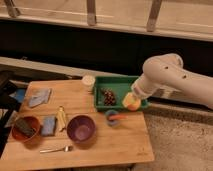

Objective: Place apple in purple bowl

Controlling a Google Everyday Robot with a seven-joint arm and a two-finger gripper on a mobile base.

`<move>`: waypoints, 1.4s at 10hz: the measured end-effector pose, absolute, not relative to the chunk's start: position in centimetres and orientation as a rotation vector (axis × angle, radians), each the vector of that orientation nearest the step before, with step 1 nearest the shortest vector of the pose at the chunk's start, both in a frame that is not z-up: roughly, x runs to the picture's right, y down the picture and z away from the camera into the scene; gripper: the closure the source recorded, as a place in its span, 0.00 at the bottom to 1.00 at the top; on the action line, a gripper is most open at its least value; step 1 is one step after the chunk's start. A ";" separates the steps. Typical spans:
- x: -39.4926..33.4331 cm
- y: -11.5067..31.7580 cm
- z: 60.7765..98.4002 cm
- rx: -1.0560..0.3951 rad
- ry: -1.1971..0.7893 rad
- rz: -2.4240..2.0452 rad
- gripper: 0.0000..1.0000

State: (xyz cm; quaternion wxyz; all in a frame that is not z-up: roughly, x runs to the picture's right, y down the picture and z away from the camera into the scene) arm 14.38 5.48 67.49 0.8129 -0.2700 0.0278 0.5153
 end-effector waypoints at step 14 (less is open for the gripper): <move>-7.7 10.7 67.3 -0.786 -0.168 0.864 1.00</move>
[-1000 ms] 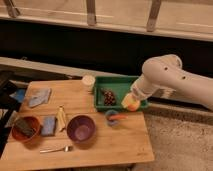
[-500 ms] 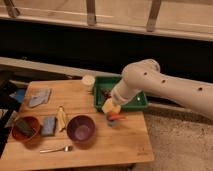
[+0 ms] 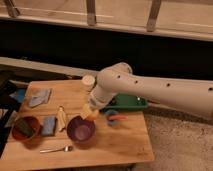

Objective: Place apple in purple bowl

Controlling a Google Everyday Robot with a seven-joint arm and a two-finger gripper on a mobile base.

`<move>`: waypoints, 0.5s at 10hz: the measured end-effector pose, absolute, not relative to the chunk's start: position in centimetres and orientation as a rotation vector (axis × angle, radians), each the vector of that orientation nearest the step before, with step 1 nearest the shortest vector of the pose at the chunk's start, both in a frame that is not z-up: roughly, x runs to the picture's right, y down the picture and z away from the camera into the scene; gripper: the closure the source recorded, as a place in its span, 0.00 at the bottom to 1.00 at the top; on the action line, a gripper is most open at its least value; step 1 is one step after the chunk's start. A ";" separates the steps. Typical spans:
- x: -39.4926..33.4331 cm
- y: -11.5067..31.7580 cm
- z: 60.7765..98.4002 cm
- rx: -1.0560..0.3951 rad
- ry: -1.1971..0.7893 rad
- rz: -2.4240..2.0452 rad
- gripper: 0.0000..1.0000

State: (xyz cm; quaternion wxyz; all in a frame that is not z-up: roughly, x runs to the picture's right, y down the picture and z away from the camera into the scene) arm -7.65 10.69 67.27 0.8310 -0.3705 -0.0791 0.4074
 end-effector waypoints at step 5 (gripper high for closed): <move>-10.0 13.6 71.3 -0.890 -0.210 0.843 0.91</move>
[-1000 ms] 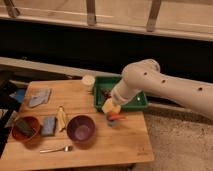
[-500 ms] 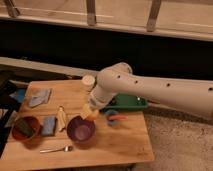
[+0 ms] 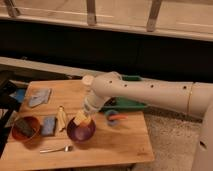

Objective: Place apple in purple bowl

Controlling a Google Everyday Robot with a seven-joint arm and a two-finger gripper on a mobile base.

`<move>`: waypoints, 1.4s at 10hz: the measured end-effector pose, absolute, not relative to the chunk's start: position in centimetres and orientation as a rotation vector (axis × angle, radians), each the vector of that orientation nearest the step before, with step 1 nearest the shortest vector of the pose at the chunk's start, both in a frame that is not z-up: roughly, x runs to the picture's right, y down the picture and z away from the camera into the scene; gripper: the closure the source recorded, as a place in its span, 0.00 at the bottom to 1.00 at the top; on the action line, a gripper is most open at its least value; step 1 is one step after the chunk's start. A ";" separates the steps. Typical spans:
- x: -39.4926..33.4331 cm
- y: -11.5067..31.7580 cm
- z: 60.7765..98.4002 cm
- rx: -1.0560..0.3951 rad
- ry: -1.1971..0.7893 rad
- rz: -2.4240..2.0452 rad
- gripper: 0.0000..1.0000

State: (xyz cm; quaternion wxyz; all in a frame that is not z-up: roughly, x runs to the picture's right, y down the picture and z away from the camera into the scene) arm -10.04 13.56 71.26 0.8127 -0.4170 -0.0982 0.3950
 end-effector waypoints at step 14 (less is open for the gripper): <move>-11.5 15.1 72.8 -0.996 -0.312 0.869 0.36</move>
